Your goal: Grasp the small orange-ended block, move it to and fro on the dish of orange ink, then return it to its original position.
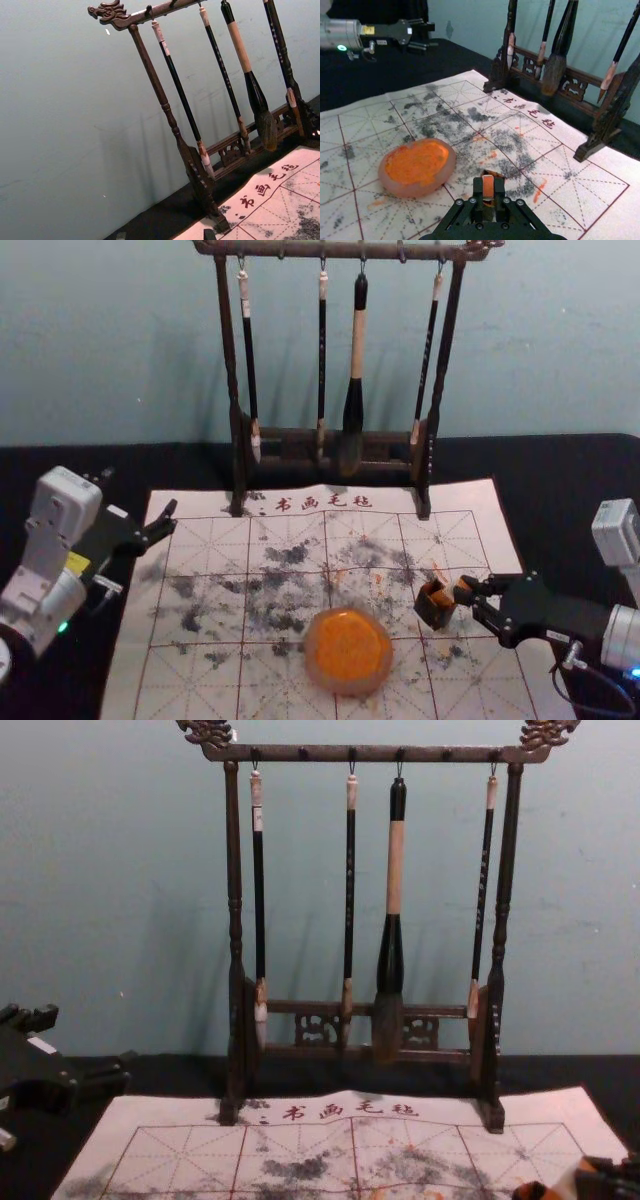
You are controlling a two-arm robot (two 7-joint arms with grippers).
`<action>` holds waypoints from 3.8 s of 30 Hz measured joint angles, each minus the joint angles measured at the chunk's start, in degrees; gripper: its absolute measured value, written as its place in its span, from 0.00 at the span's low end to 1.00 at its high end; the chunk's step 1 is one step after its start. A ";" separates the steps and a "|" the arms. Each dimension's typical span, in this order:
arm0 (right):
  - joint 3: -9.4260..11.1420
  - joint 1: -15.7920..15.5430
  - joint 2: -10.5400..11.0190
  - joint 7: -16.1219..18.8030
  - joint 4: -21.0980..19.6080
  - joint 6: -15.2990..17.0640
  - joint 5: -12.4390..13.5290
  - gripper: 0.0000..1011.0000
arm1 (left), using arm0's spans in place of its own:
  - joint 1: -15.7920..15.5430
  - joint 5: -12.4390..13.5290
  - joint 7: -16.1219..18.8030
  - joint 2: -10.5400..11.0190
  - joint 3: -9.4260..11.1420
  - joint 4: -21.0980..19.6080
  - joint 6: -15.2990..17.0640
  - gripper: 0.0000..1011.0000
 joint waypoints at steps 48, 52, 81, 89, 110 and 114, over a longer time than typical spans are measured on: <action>-4.59 3.97 3.35 -2.86 -13.79 11.19 -3.85 0.08 | 0.00 0.00 0.00 0.00 0.00 0.00 0.00 0.99; -6.26 5.07 3.42 -2.58 -14.28 12.44 -5.07 0.08 | 0.00 0.00 0.00 0.00 0.00 0.00 0.00 0.99; -14.34 10.78 4.22 2.56 -14.26 14.46 -11.83 0.08 | 0.00 0.00 0.00 0.00 0.00 0.00 0.00 0.99; -15.64 12.04 3.32 3.19 -13.73 14.33 -12.72 0.08 | 0.00 0.00 0.00 0.00 0.00 0.00 0.00 0.99; -18.38 14.24 1.63 4.38 -13.33 13.74 -14.46 0.08 | 0.00 0.00 0.00 0.00 0.00 0.00 0.00 0.99; -18.86 14.83 1.06 4.37 -12.71 13.72 -14.97 0.08 | 0.00 0.00 0.00 0.00 0.00 0.00 0.00 0.99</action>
